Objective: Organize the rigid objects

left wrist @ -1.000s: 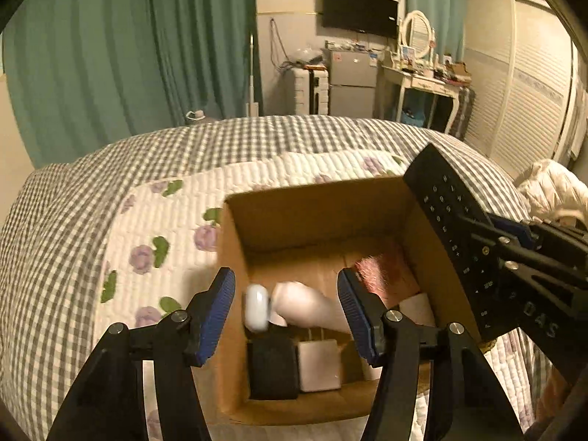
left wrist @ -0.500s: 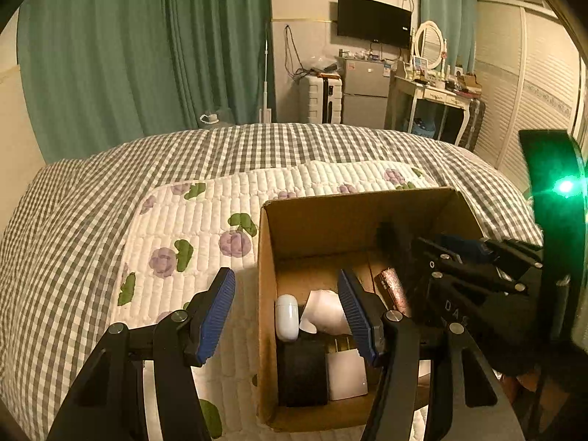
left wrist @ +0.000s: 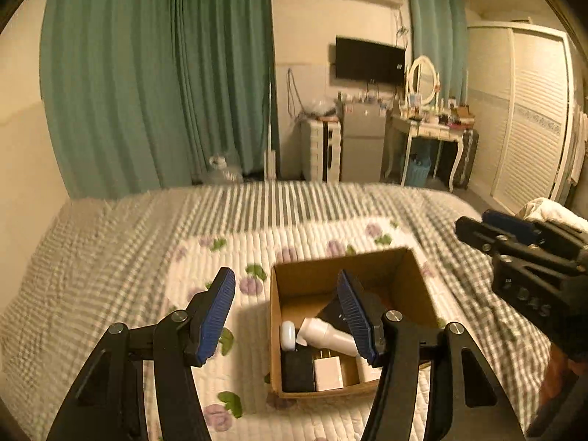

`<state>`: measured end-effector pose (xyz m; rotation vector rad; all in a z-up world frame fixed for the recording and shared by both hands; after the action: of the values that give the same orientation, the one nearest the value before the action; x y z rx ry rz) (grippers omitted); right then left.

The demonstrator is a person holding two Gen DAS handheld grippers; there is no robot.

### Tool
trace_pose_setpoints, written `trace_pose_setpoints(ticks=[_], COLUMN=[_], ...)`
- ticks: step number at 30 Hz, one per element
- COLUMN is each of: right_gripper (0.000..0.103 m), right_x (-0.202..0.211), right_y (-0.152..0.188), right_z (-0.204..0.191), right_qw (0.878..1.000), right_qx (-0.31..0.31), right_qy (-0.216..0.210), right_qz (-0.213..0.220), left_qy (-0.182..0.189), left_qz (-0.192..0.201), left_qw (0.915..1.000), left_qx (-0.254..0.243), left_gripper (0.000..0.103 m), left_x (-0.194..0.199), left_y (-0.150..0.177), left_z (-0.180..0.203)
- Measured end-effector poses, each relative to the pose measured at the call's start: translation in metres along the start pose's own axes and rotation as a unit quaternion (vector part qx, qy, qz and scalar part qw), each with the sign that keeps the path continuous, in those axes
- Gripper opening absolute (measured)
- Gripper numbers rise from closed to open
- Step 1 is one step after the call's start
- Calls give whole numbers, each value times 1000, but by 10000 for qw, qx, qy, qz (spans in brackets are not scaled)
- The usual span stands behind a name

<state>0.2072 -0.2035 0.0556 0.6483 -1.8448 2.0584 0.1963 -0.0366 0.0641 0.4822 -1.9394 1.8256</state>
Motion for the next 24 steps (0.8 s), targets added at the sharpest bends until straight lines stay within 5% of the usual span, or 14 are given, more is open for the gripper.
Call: trace_pose_setpoints(ticks=[7, 13, 16, 18, 19, 24], right_gripper=[36, 40, 56, 95, 100, 103], right_x=[102, 138, 140, 138, 132, 92], right_y=[-7, 26, 52, 71, 80, 109], right_z=[-1, -3, -1, 2, 3, 2], right_qw=[9988, 9990, 9979, 9956, 9950, 9965], right_qx=[142, -48, -244, -378, -440, -433], right_qy=[119, 13, -192, -284, -234, -124], right_qz=[447, 437, 563, 809, 867, 705], left_qy=[47, 178, 286, 354, 308, 82], left_qz=[502, 520, 476, 564, 637, 657], left_qw=[9987, 9985, 9984, 9976, 9974, 9972], left_qx=[-30, 40, 136, 171, 168, 359], left_gripper=[61, 61, 72, 91, 102, 103], left_x=[84, 111, 110, 108, 107, 80], left_y=[-8, 19, 35, 52, 60, 95], left_z=[-2, -3, -4, -7, -9, -21])
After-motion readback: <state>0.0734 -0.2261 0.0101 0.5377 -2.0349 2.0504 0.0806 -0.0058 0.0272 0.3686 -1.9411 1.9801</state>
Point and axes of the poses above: each gripper's, at about its wrist camera, not at the fingertips, and x roughly against the way its jaws point, z to its right, y to its underside, the point moved 1 cm from there along -x, roughly the way its jaws point, and after that the axes turned 2 degrees about y, right-handed, at the moved point
